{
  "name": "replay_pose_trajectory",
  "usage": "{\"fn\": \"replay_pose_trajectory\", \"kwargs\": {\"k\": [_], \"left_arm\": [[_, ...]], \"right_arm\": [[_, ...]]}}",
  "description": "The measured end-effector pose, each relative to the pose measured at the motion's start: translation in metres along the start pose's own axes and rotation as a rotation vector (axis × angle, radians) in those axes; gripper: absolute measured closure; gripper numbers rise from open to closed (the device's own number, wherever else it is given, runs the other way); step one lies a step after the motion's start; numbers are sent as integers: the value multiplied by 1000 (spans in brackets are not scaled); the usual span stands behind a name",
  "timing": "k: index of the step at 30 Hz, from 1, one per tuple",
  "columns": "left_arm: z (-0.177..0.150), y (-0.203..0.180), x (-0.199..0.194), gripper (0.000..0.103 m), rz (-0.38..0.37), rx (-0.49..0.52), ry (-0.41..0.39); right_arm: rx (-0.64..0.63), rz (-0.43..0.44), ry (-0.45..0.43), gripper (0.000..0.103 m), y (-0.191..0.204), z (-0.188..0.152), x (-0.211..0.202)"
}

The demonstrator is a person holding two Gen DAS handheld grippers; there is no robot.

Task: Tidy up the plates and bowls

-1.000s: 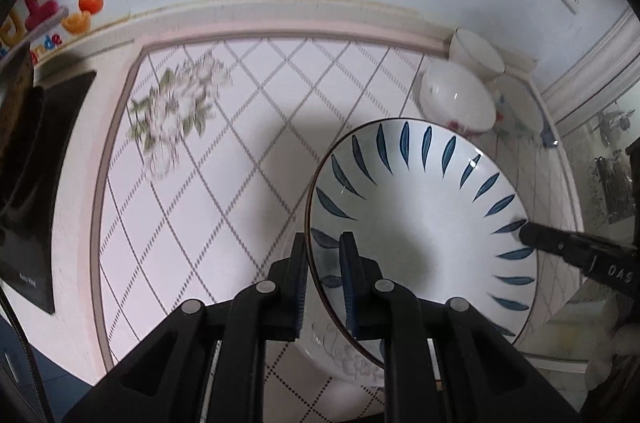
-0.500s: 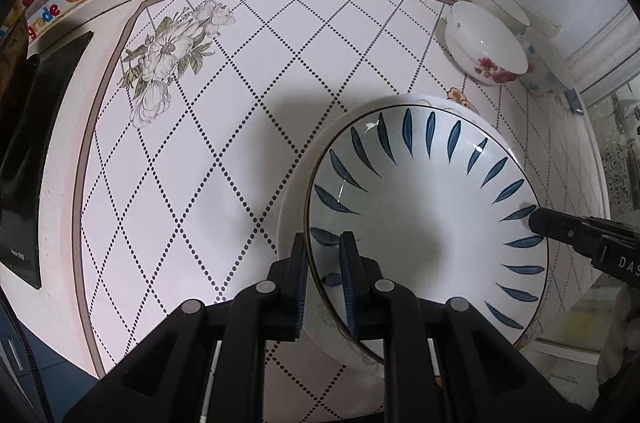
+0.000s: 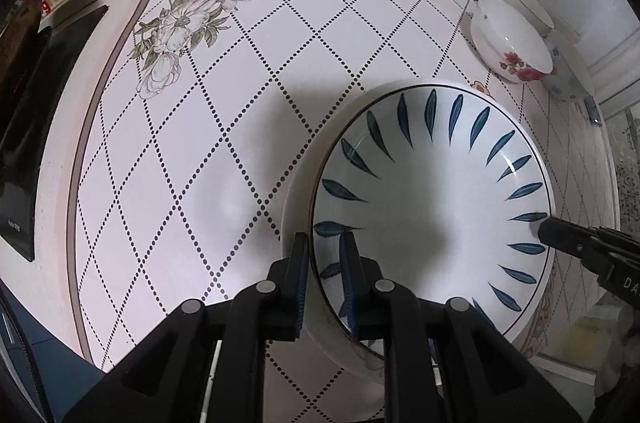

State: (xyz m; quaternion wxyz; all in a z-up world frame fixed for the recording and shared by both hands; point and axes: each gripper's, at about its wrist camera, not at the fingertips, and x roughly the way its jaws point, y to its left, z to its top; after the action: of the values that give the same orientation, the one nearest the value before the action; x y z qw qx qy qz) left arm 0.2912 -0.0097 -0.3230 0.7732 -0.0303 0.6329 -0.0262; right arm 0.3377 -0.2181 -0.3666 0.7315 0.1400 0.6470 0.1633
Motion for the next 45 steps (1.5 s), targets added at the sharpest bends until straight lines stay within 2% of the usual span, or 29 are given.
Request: {"fn": "replay_pose_trajectory", "kwargs": {"k": [7,14,20,21,22,24,26,28,30,31,32,34,37,39,45], "left_arm": [[-1,-2,0,90,18,2,-3],[-3,0,-6,89,19,-11,33],[-14,-4,-47,88,43,1,-23],[-17,-6,-58,88,43,2,-41],[-20,-6,-68,84,43,2,-55],[-27,-7,-92,79,32,0,-88],[-34,-9,-116,73,18,1,-126],[-41,-11,-135,65,10,5,-150],[-47,-13,-154,50,-5,11,-173],[-50,-14,-162,35,-8,17,-189],[-54,-16,-172,27,-6,26,-210],[-63,-22,-191,20,7,62,-239],[-75,-29,-215,17,6,85,-279],[-85,-33,-230,7,5,91,-305],[-107,-38,-255,5,-21,94,-340]], "right_arm": [[1,7,4,93,-1,2,1],[79,4,24,93,-4,4,1],[92,-32,18,92,6,-3,-17],[84,-50,12,86,11,-6,-24],[76,-69,8,81,17,-9,-32],[70,-94,-5,51,26,-18,-49],[56,-102,-32,37,37,-27,-69],[31,-118,-75,36,51,-39,-94],[16,-135,-109,26,61,-51,-116],[12,-137,-127,23,66,-56,-126],[8,-141,-144,21,71,-63,-138],[0,-160,-169,17,79,-74,-155],[-24,-194,-212,13,93,-93,-182],[-38,-207,-243,12,104,-108,-198],[-66,-234,-304,10,125,-144,-238]]}}
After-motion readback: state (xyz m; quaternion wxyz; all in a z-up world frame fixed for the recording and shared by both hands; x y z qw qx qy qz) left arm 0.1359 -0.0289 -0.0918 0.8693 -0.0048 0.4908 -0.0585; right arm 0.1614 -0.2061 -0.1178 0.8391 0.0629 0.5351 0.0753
